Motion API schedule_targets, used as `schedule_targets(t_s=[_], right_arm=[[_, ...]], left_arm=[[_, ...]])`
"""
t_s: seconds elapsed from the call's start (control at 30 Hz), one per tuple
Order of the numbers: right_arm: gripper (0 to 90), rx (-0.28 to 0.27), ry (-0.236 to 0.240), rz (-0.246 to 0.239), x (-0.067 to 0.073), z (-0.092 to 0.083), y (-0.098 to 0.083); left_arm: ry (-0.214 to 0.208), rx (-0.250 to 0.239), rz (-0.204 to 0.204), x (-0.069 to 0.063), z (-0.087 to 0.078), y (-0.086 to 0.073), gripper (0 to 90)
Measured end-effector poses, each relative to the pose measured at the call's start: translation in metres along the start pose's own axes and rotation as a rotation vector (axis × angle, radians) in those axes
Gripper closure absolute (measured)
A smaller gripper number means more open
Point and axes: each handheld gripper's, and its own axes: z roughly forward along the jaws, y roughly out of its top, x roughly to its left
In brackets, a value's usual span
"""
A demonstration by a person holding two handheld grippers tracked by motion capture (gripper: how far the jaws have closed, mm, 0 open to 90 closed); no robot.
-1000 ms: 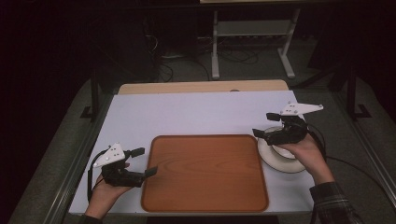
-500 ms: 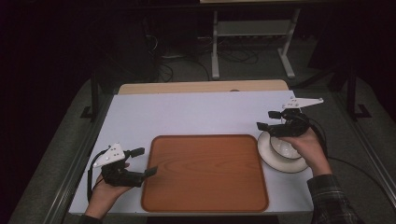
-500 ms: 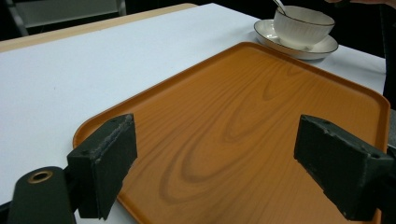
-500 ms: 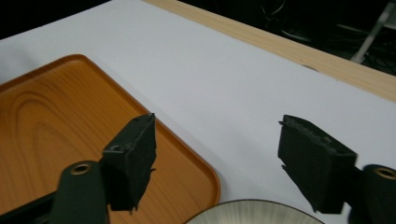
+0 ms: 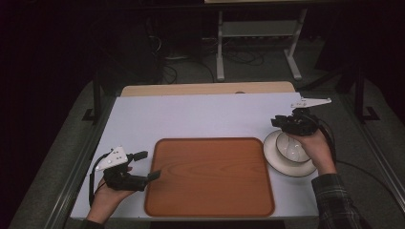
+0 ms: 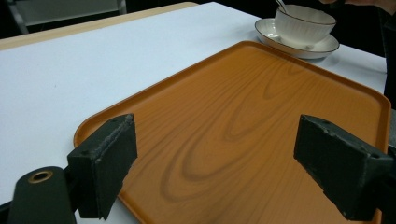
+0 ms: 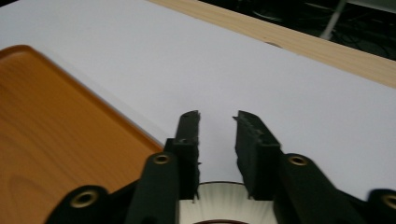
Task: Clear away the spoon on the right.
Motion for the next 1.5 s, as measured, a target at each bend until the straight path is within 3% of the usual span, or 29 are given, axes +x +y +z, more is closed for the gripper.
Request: schedule_targets(t_s=[0.27,0.7,1.5], right_arm=[[89.2,0.01,-0.038,0.032,-0.007,0.002,-0.002],[89.4,0.024,-0.085,0.084,-0.022,-0.004,-0.011],[89.4,0.04,-0.139,0.118,-0.037,-0.018,-0.024]], left_arm=[[0.002,0.0,-0.003,0.001,-0.001,0.0,12.8],[0.003,0.007,-0.004,0.001,0.0,-0.001,12.8],[0.006,0.01,-0.006,0.001,0.0,-0.001,12.9]])
